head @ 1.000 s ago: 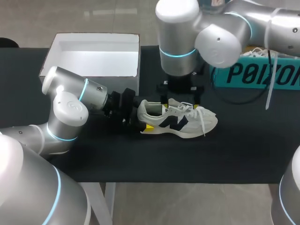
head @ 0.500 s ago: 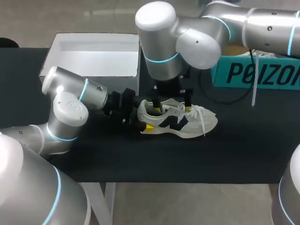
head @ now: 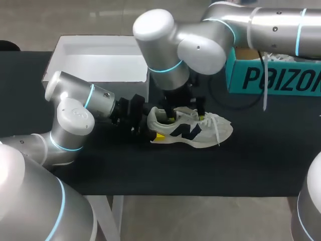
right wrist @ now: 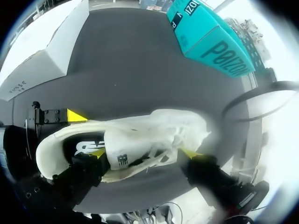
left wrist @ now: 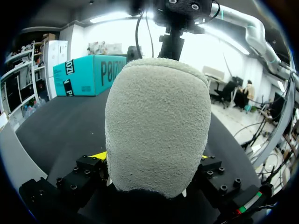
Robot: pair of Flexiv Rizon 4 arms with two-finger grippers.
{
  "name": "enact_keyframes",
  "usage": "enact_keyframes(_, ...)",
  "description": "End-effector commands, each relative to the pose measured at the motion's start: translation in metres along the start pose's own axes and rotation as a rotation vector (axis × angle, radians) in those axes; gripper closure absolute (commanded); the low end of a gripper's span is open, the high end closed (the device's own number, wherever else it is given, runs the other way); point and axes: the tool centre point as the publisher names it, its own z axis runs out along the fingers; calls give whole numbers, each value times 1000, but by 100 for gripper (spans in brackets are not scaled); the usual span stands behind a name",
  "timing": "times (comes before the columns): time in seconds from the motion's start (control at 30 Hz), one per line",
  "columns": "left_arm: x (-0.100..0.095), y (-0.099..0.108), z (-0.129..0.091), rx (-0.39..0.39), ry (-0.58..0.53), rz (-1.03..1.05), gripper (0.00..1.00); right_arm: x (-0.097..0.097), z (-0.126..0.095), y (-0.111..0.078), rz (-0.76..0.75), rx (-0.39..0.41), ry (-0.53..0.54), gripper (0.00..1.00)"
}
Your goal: Take the shoe out of the shoebox, open the shoe tongue, remove and reinsert the insole, then place the shoe into the shoebox
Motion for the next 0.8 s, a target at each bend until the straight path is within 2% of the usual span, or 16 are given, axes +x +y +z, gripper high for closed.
enact_keyframes(0.03, 1, 0, 0, -1, -3, 0, 100, -16, -3, 9, 18, 9, 18, 81)
enact_keyframes(0.1, 1, 0, 0, -1, -3, 0, 100, -21, -5, 12, 28, 11, 25, 100)
enact_keyframes(0.5, 1, 0, 0, -1, -3, 0, 100, -43, -6, 18, 71, 63, 98, 100)
enact_keyframes(0.63, 1, 0, 0, -1, -3, 0, 100, -60, -5, 18, 111, 69, 76, 100)
enact_keyframes(0.8, 1, 0, 0, -1, -3, 0, 100, -82, 6, 21, 175, 74, -14, 100)
